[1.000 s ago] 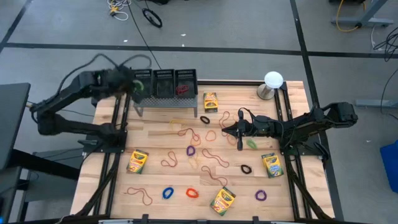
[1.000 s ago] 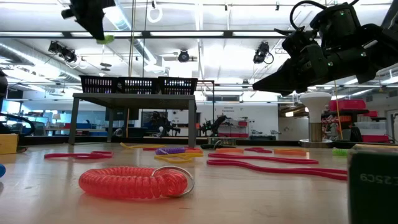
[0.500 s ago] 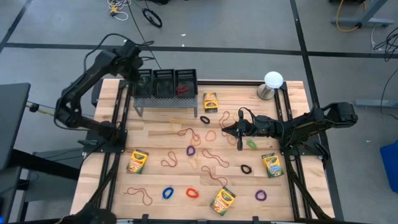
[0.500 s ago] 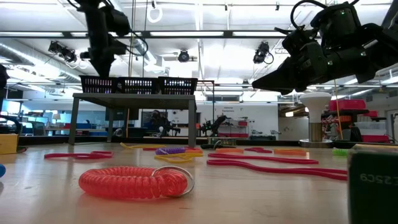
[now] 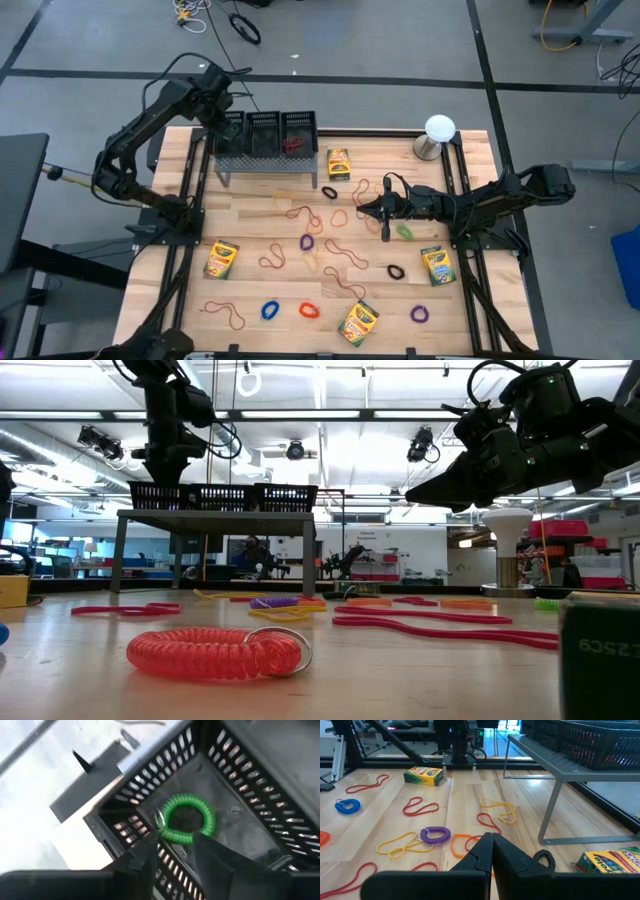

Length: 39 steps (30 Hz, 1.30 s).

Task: Pick & Place Office Desk Supplies
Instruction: Put the right orange rubber band into the right black bin

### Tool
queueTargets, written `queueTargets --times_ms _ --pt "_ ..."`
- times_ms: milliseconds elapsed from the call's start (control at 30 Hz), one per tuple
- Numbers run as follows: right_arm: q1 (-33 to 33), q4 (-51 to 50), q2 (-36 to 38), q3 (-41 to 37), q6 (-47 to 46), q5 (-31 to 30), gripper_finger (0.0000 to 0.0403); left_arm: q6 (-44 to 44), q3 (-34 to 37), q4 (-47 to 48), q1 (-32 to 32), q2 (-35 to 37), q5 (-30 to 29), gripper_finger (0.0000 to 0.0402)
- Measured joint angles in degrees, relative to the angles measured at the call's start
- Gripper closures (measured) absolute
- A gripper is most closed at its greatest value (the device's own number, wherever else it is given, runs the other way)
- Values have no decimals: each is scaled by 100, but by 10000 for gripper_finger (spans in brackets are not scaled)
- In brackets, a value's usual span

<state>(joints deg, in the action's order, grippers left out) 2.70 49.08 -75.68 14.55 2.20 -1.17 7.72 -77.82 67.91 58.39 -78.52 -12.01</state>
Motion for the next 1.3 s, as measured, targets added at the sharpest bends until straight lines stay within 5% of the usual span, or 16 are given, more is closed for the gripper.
queueTargets --times_ms 133,267,567,833,1300 --pt "0 -15 0 0 -6 0 391 193 -356 99 -106 112 18 245" --pt "0 -103 0 2 -141 2 391 299 -263 -167 -346 596 573 269" --pt "0 -119 -2 2 -195 1 392 179 1678 -2539 -1670 2127 1247 392" --pt "0 -72 -1 2 -195 2 392 -1230 3109 -4438 -2941 2280 2673 382" --pt "0 -87 -2 2 -195 0 392 -1089 5496 -9021 -5819 1928 1330 391"
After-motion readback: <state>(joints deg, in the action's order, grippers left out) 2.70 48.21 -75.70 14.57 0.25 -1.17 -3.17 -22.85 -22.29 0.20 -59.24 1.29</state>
